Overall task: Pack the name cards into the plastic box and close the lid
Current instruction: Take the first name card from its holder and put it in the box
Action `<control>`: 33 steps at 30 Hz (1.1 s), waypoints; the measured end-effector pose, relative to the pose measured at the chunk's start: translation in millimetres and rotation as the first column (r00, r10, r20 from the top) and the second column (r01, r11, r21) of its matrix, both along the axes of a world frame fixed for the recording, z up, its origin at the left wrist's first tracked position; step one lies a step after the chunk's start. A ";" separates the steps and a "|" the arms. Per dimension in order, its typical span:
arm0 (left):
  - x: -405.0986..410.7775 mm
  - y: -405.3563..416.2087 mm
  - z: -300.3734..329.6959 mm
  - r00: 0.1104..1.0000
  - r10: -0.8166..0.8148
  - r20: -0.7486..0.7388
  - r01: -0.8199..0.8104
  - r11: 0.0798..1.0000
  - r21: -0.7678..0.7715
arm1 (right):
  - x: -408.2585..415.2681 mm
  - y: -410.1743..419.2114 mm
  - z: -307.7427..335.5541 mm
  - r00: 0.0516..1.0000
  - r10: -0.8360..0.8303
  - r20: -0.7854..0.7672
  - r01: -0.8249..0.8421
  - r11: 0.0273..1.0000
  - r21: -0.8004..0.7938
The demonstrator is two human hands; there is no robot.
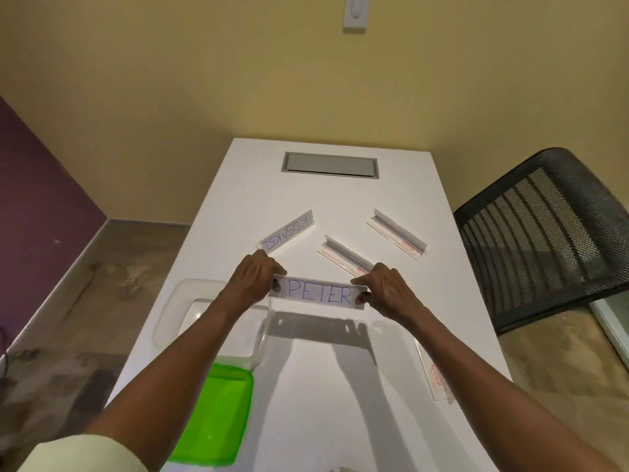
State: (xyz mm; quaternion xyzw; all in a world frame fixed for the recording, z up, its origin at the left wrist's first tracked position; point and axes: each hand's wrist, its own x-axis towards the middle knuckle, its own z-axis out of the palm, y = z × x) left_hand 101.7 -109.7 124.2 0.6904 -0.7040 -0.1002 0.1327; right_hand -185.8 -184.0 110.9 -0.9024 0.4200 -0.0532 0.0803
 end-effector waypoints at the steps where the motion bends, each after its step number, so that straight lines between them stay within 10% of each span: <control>1: 4.3 4.2 2.2 1.000 0.017 -0.003 -0.017 1.000 -0.001 | 5.8 3.5 4.8 1.000 -0.003 -0.003 0.003 1.000 0.008; 33: 178.7 108.0 -32.2 0.964 0.244 0.104 -0.261 0.941 0.216 | 204.9 101.5 -11.5 0.949 0.267 -0.169 -0.263 0.964 0.047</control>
